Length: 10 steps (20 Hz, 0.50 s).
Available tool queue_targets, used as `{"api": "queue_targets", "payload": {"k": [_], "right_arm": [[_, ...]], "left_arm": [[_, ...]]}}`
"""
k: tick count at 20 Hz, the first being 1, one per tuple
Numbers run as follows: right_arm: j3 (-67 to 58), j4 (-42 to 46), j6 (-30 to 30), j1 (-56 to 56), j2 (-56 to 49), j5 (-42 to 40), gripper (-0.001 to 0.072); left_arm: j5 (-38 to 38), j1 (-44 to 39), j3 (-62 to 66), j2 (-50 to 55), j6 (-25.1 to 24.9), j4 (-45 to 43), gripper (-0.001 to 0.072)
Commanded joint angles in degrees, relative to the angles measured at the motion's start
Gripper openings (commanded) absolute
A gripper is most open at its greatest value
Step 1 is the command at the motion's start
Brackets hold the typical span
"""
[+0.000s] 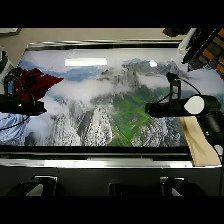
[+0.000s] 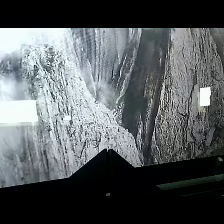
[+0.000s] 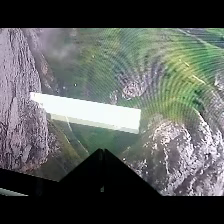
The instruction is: Fold the clothes and pants, and hang the long-sleeved shirts on hangers.
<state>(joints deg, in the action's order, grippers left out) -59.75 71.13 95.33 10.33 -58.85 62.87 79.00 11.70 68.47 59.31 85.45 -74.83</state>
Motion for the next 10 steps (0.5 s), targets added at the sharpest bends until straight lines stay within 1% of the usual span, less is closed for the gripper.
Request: {"api": "queue_targets", "payload": {"k": [1, 9, 10], "right_arm": [[-0.07, 0.0, 0.0, 0.04, 0.04, 0.02, 0.0035], [-0.07, 0.0, 0.0, 0.04, 0.04, 0.02, 0.0035], [-0.07, 0.0, 0.0, 0.04, 0.04, 0.02, 0.0035]], "left_arm": [[-0.02, 0.0, -0.02, -0.02, 0.0, 0.0, 0.0031], [-0.13, 0.0, -0.04, 0.11, 0.0, -0.02, 0.0033], [-0.87, 0.0, -0.04, 0.37, 0.09, -0.55, 0.0125]]}}
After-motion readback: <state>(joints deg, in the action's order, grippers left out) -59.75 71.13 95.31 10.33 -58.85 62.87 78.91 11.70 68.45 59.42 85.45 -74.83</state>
